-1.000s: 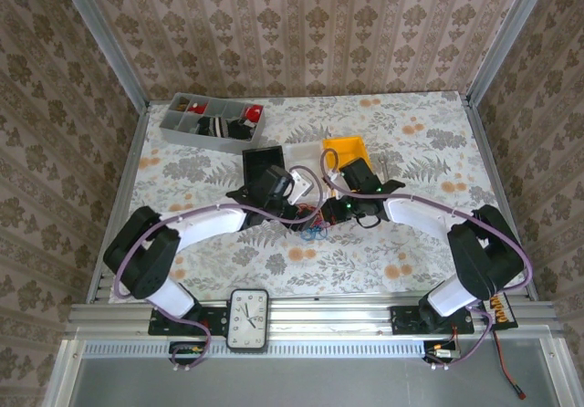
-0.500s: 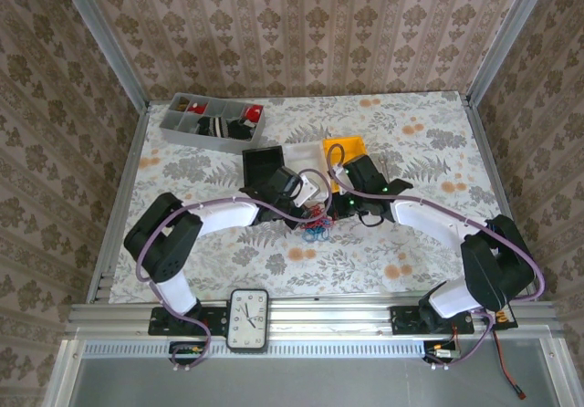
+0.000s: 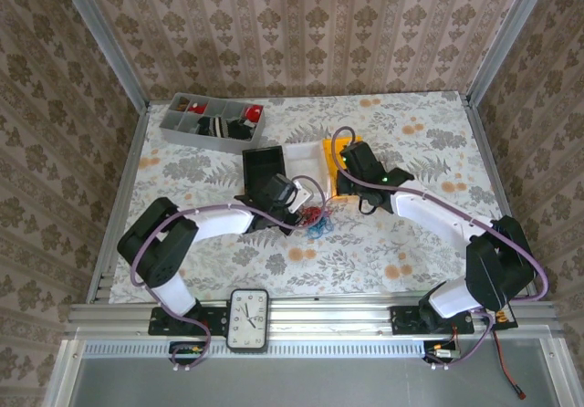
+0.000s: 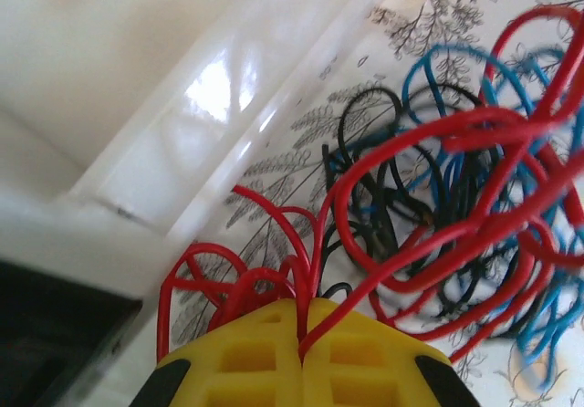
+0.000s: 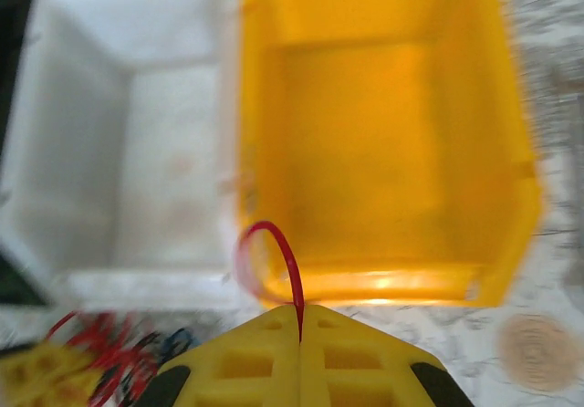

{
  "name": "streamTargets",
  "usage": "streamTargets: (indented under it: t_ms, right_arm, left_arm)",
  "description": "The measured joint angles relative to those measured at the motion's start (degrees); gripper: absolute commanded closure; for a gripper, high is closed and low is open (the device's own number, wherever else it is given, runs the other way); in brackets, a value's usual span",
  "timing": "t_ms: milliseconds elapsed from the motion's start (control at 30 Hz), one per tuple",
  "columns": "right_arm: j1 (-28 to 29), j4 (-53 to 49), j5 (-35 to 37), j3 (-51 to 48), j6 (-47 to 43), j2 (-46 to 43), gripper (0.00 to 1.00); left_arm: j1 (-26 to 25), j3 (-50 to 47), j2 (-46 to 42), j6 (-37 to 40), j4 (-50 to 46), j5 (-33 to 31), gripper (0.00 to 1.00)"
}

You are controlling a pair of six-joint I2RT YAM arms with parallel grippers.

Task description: Untangle the cables

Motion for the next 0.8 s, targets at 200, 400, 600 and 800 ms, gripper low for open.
streamTargets:
  t_ms: [200, 400, 600, 800]
  right_arm:
    - [-1.4, -4.9, 13.1, 3.7, 3.3, 0.7, 1.0]
    - [-7.3, -9.1, 19.0, 6.6, 6.0, 0.6, 1.0]
    - [-11.1, -11.8, 21.8, 6.6, 7.6, -0.1, 1.0]
    - [-15.4, -12.6, 26.9, 6.6, 7.7, -2.2, 1.0]
  left_arm:
    - [0.1, -3.2, -2.4, -2.7, 0.9, -1.8, 1.0]
    - [1.3, -4.5, -3.4, -5.3, 1.4, -1.9, 1.0]
    - [3.1, -7.5, -6.2, -9.0, 1.7, -2.1, 1.0]
    - [4.5, -9.7, -9.1, -13.2, -0.4, -5.9, 1.0]
